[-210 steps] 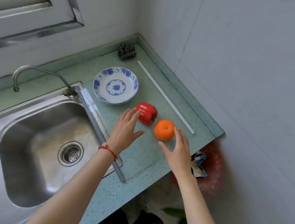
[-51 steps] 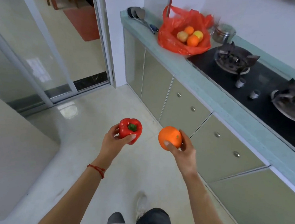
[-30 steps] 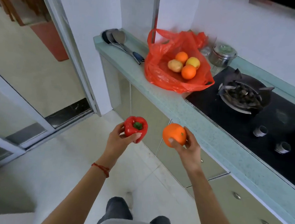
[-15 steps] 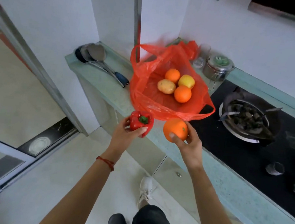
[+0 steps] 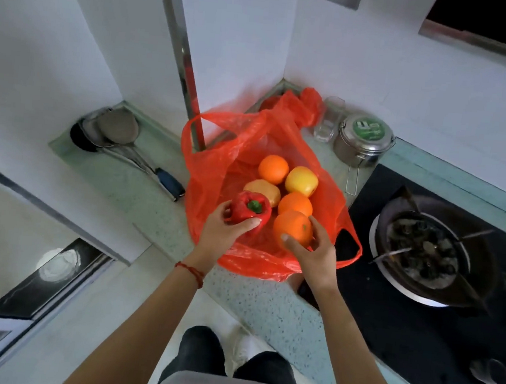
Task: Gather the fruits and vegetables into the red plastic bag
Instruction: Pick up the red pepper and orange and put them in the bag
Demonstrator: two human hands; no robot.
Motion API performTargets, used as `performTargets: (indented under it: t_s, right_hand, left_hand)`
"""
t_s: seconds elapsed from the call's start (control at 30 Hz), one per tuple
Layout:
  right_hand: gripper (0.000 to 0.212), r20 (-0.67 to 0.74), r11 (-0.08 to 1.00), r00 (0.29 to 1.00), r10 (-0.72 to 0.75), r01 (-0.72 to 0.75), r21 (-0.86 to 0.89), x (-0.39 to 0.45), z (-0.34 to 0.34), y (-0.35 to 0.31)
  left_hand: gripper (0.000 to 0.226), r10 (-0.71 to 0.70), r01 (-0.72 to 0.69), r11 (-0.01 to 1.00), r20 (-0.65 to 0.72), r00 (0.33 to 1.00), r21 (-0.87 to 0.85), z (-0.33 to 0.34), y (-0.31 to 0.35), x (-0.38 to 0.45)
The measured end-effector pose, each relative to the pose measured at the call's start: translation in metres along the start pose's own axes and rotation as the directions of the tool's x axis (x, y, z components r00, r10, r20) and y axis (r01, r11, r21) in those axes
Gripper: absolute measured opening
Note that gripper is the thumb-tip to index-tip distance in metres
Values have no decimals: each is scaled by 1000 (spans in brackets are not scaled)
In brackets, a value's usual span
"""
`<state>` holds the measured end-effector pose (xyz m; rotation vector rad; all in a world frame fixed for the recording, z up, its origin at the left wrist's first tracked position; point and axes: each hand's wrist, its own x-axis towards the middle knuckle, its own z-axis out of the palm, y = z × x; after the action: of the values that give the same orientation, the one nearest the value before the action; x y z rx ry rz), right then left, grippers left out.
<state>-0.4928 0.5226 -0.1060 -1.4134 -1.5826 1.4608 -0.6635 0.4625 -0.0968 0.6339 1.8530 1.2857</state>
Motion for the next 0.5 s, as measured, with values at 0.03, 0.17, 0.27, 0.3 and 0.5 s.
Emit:
performTargets:
  t_s: [0.03, 0.17, 0.27, 0.3, 0.5]
  right_hand:
    - [78, -3, 1000, 1000, 18, -18, -12, 4, 1, 1]
    - [78, -32, 995, 995, 93, -94, -34, 15, 6, 8]
    - [79, -55, 986, 985, 162, -164, -36, 20, 10, 13]
    - [79, -62, 983, 983, 175, -178, -35, 21, 12, 14]
    - [78, -99, 972, 972, 213, -222, -79, 32, 20, 12]
  left_hand:
    - [57, -20, 20, 1000, 25, 999, 9, 3, 0, 7]
    - [54, -59, 54, 998, 118, 991, 45, 10, -8, 31]
    - [49, -101, 85, 991, 167, 981, 101, 12, -16, 45]
    - [43, -109, 90, 989, 172, 979, 116, 13, -17, 50]
    - [81, -144, 107, 974, 183, 972, 198, 20, -27, 68]
